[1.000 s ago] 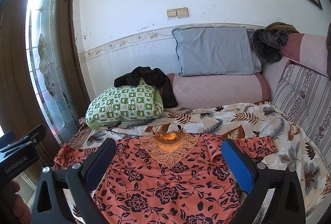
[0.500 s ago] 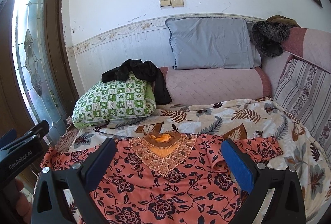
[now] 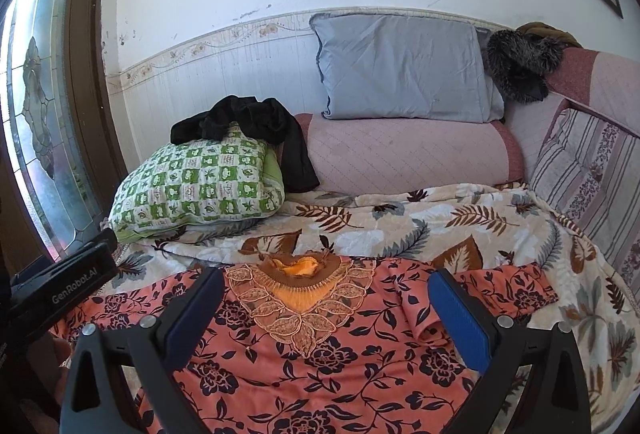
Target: Fold small clothes
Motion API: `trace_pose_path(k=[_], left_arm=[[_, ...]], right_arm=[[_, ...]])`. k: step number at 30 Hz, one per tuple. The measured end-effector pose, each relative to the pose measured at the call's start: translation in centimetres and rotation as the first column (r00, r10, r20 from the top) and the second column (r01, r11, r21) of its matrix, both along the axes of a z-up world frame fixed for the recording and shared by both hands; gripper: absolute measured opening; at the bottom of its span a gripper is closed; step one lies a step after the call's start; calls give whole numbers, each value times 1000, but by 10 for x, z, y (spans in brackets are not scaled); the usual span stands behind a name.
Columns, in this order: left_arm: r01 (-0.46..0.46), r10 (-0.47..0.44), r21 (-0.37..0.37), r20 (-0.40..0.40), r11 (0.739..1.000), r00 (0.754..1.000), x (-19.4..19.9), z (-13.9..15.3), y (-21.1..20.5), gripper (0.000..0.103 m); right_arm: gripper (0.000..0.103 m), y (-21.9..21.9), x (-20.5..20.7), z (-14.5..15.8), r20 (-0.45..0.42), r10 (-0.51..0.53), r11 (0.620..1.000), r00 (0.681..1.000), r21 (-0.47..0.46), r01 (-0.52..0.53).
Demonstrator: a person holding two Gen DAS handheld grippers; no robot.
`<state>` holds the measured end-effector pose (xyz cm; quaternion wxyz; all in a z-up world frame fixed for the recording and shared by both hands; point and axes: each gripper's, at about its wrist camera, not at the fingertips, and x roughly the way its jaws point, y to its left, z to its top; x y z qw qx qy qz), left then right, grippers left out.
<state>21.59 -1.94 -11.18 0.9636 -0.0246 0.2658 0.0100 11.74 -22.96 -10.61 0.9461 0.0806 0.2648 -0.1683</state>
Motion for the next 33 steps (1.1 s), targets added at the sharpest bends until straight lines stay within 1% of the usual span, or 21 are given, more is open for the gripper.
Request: trace_pose_path(k=[5,8,13,19,24,27,29,31,33], left_arm=[[-22,22,1,-33,1000,999,11,-9,5,103],[-30,29,-15,-39,999,999,13,-10,6,103],[-17,17,1,-48,1000,999,15,-13,-5,103],[18,-14,58,-59,998,998,16,-22,-30,103],[54,-46,107,-75,993,996,18,-35,-51,103],[78,-67,127,-94,989,993,20,-43,-62,103],[95,-81,140,-107,986,991,21,-50,-68,103],[114,-96,165,-115,980,989,21,-58,-75,103],[161,-139,200,-123,967,983,19,-72,-82,103]], right_arm=[[103,0,10,-13,-6,6,999,1000,36,-6],[103,0,11,-15,-2,14,999,1000,36,-13],[103,-7,12,-19,-3,14,999,1000,35,-14],[103,-38,12,-28,-13,-31,998,999,56,31],[103,-84,15,-47,-43,-81,992,996,92,85],[103,-117,19,-64,-72,-97,984,993,140,107],[103,-141,22,-79,-116,-104,976,988,181,124],[103,-167,24,-98,-158,-96,953,983,271,136],[103,-194,24,-118,-199,-108,914,974,367,176]])
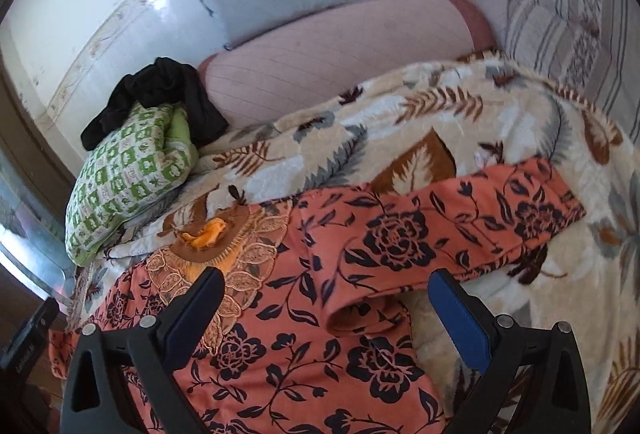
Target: Fold small clothes
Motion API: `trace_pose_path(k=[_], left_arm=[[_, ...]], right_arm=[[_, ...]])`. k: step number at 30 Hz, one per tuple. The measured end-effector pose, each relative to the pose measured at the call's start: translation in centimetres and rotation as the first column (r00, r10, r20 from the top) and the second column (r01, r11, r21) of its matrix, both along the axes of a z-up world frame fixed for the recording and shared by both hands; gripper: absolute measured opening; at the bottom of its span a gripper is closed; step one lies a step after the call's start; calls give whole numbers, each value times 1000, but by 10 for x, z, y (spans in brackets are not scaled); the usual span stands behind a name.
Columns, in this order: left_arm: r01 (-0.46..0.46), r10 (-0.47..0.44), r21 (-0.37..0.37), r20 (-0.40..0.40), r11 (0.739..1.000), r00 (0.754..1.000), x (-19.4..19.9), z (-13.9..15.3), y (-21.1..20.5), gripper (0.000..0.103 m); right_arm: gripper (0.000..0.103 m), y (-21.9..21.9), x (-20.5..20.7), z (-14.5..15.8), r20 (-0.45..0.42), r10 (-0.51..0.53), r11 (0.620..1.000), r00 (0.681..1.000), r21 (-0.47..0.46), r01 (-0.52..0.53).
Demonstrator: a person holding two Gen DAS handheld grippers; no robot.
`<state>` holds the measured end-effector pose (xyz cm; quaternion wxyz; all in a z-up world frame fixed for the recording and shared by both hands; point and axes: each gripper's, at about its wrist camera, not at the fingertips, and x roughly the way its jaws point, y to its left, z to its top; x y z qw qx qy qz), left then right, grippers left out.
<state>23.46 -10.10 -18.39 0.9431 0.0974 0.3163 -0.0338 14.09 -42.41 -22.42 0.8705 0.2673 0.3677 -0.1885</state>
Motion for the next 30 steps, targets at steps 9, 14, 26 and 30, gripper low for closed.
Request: trace_pose_path(k=[9,14,26,30], left_arm=[[98,-123,-123,-218,987,968,31,-70,-17,103],[47,-73,-118,-225,992,972,43,-79,-4,103],[51,-66,-75,-219,996,973,46,-86,-1,103],[47,-54,-39,-195,998,979,46,-84,1,103]], right_arm=[[101,-92,-30,-79,-58,-216,867,975,448,218],[89,-125,-53,-117,-94,-377,696,921,627,349],[28,-191,-50,-149,-1,-525,656,851,637,405],[8,-198,-44,-131,37,-520,713,854,569,409]])
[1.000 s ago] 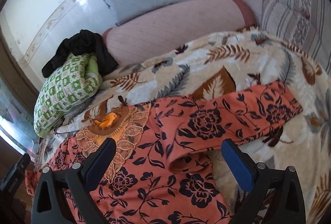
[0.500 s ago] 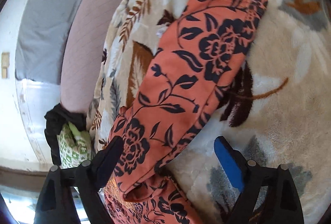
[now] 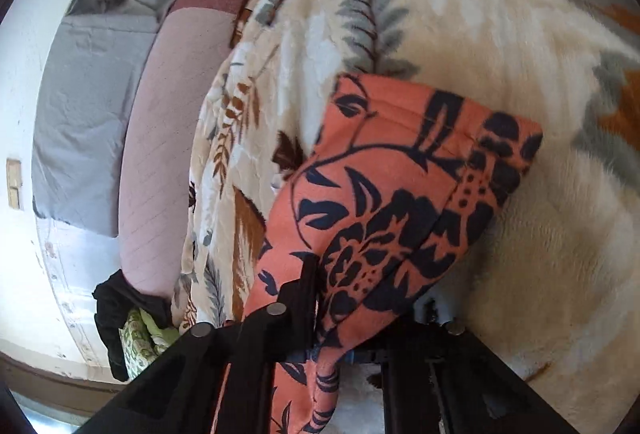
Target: Fold small clothes
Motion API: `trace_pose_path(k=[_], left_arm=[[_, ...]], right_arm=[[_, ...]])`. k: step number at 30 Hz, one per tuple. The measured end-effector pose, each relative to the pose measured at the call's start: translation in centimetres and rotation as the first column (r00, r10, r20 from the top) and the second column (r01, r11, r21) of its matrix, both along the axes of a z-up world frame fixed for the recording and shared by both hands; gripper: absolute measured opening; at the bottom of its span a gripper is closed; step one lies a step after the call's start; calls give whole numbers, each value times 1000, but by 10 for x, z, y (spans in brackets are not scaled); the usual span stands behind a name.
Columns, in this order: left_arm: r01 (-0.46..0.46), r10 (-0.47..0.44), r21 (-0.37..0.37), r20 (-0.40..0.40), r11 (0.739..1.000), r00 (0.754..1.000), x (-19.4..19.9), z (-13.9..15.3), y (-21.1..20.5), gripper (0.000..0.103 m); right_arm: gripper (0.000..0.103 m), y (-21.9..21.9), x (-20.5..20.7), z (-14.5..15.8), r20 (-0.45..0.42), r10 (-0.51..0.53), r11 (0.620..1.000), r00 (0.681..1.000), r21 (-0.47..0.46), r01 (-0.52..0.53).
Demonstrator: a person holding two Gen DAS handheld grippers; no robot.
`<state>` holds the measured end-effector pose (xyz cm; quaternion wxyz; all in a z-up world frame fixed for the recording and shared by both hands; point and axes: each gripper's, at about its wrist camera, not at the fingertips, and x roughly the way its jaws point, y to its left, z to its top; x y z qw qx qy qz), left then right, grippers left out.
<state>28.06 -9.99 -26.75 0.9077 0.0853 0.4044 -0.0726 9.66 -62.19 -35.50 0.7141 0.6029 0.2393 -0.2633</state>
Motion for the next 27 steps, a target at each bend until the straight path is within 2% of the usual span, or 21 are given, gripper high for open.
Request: trace_pose_path(k=[3,5,8,11,14,18,20,21,23,25,26,27], left_arm=[[-31,31,11,22,999,999,4,5,11,103],[-64,64,7,32,998,997,8,9,22,103],[-123,122,18,55,992,991,15,13,43,103],[-179,177,26,67,983,982,23,17,65,103],[-249,247,22,75,968,966,33,21,94,103],[-366,365,3,68,931,928,47,27,141,103],[-424,424,-10,55,906,904,54,27,166,103],[-451,451,-16,44,892,891,57,27,179,103],[-502,503,-21,15,864,864,61,25,202,103],[-540,540,-36,-8,841,842,62,24,221,103],[-557,557,-41,-15,829,830,62,24,229,103],[-573,573,-41,-20,819,820,61,23,235,103]], right_arm=[[7,24,19,50,92,99,986,991,-142,-86],[7,55,33,89,189,207,958,960,-236,-160],[7,117,60,142,224,394,870,891,-405,-282],[7,183,86,170,214,541,770,813,-517,-375],[7,248,113,170,180,642,696,745,-544,-469],[8,327,165,148,88,710,623,698,-542,-565],[11,366,188,123,-10,729,570,684,-545,-615],[12,387,194,110,-89,733,524,674,-558,-644],[24,422,201,89,-233,748,415,621,-565,-713],[79,454,206,68,-328,778,302,536,-552,-777],[84,465,201,61,-360,785,256,505,-554,-792],[84,475,196,56,-385,781,214,491,-573,-791]])
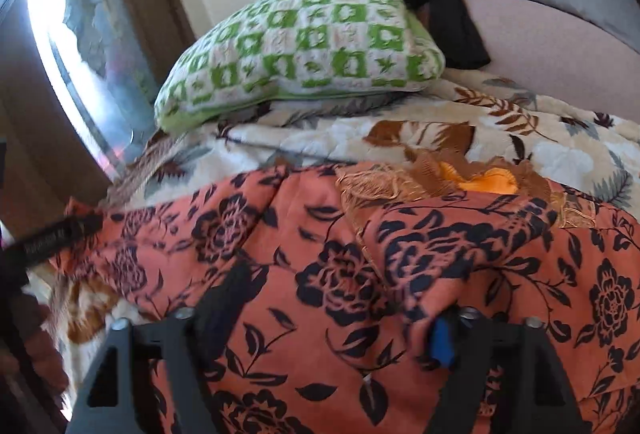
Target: Fold small clothes
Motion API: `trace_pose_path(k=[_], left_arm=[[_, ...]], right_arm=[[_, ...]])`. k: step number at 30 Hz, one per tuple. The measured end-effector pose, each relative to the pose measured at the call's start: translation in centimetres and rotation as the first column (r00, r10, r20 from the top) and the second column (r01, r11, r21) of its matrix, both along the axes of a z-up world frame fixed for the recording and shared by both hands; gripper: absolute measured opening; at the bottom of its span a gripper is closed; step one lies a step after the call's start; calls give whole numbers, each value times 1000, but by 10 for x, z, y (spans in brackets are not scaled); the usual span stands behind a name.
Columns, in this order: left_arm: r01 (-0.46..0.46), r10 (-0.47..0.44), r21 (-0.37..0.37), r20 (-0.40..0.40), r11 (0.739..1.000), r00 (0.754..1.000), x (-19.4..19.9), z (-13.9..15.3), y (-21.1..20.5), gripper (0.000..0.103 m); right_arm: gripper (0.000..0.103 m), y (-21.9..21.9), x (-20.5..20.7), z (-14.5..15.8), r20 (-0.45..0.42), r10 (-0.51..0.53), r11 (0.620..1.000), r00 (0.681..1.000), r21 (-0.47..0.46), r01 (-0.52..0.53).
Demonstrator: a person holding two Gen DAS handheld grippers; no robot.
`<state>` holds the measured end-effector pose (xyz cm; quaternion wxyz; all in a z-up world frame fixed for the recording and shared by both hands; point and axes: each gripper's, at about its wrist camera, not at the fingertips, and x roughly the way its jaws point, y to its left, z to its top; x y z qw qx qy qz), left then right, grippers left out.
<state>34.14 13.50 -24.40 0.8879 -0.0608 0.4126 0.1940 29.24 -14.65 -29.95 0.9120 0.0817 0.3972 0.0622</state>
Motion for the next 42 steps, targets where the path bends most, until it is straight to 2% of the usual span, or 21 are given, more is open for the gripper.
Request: trace_pose_path(k=[2,5,7,9,11,13,14,16,18,21,23,24,26,29,30,31,34,35,36,39,42], left_arm=[[-28,28,1,-11,1000,1000,-1,-1,10,103],[-50,50,-3,-17,999,999,-2,-2,20,103],[-63,63,1,-27,998,998,-2,-1,26,103],[-79,79,2,-40,997,996,-2,-2,33,103],[-89,88,-20,-52,996,995,-2,-3,40,103],[-104,102,-32,-57,994,993,-2,-3,47,103],[-112,109,-35,-59,993,992,-3,-3,50,103],[-129,126,-40,-60,991,990,-4,-2,58,103],[-149,145,-52,-62,988,987,-5,-2,66,103],[-176,172,-64,-64,982,983,-6,-2,78,103],[-196,192,-67,-63,978,979,-7,-2,85,103],[-204,200,-69,-64,977,978,-7,-2,90,103],[-224,219,-73,-68,972,973,-8,-2,98,103],[-257,252,-86,-69,962,965,-12,0,115,103],[-274,269,-89,-67,958,961,-14,1,122,103],[-293,287,-92,-65,952,956,-16,2,129,103],[-354,349,-101,-60,930,935,-24,5,155,103],[-378,374,-104,-59,920,926,-27,5,164,103],[-404,400,-107,-59,909,915,-31,6,173,103],[-464,460,-139,-60,875,886,-42,6,198,103],[-492,491,-188,-53,850,869,-52,7,215,103]], right_arm=[[84,20,-12,-6,15,57,991,998,-126,-55],[84,47,-16,-19,-46,165,933,985,-316,-171],[84,47,-25,-19,-63,207,917,976,-336,-216],[84,28,-37,-18,-75,203,930,976,-297,-216],[84,1,-37,-21,-90,151,965,984,-201,-167],[84,-39,-35,-22,-101,64,998,993,-4,-65],[84,-60,-35,-22,-100,11,993,995,116,1],[84,-94,-32,-23,-107,-88,934,990,336,120],[84,-111,-24,-20,-118,-120,852,986,497,163],[85,-106,-13,5,-57,-81,759,995,644,99],[85,-87,-9,28,18,-7,731,1000,682,-7],[85,-76,-9,40,57,26,742,998,668,-58],[85,-56,-10,55,102,63,798,993,592,-112],[83,-41,-9,43,46,67,868,997,490,-81],[78,-40,-8,33,10,56,879,998,474,-54],[64,-40,-8,23,-21,44,887,999,462,-30],[38,-38,-3,-18,-143,19,916,990,398,40],[37,-33,1,-34,-205,8,936,979,347,65],[30,-30,3,-50,-261,-3,953,965,291,81],[30,-19,-5,-41,-180,-16,979,983,195,51],[30,-19,-14,-34,-112,-22,984,993,174,42]])
